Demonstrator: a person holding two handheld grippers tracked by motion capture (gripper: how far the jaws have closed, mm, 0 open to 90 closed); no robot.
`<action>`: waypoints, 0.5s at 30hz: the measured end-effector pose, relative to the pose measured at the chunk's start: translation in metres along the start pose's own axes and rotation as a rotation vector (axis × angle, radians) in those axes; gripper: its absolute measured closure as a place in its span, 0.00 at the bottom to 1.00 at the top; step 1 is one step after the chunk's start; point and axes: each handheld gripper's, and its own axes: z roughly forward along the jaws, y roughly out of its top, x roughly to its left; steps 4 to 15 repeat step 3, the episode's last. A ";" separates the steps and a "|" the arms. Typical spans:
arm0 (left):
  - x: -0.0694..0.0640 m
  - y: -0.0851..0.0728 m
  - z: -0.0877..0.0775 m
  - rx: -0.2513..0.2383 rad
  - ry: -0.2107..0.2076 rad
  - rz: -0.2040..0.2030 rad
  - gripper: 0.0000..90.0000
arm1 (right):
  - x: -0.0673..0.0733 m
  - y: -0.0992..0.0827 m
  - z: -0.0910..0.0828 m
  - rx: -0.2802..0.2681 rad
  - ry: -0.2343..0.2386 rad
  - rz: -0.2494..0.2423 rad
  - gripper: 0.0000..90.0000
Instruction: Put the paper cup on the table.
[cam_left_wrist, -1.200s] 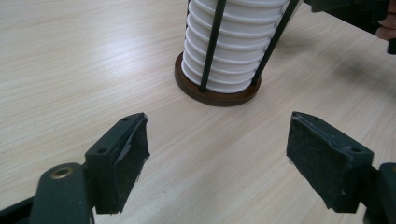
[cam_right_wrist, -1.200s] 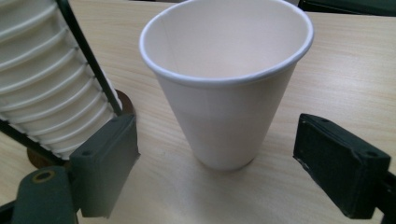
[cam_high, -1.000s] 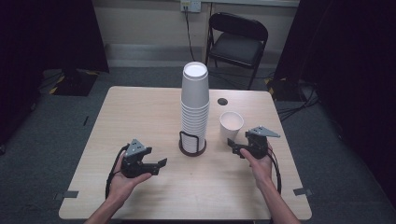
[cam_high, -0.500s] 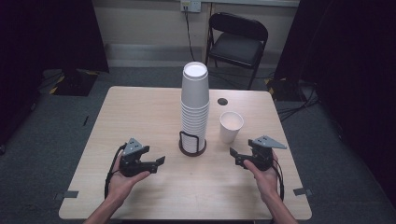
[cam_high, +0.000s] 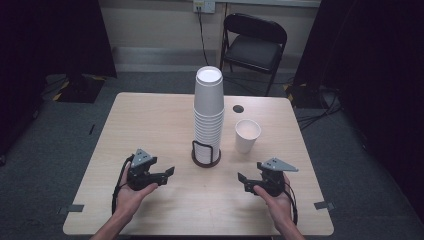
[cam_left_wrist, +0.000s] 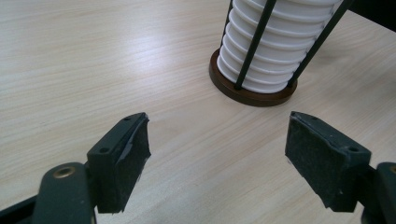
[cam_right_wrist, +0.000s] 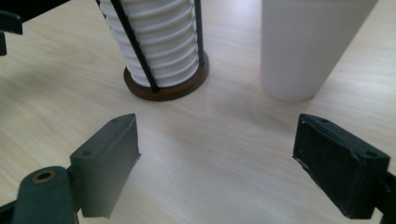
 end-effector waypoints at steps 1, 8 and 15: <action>0.000 0.000 0.000 -0.001 -0.001 0.000 0.24 | 0.001 -0.001 0.001 -0.004 -0.002 -0.003 0.15; 0.001 0.000 0.001 -0.001 -0.004 -0.001 0.23 | 0.003 -0.002 0.002 -0.009 0.004 0.009 0.15; 0.001 0.000 0.001 -0.001 -0.004 -0.001 0.23 | 0.003 -0.002 0.002 -0.009 0.004 0.009 0.15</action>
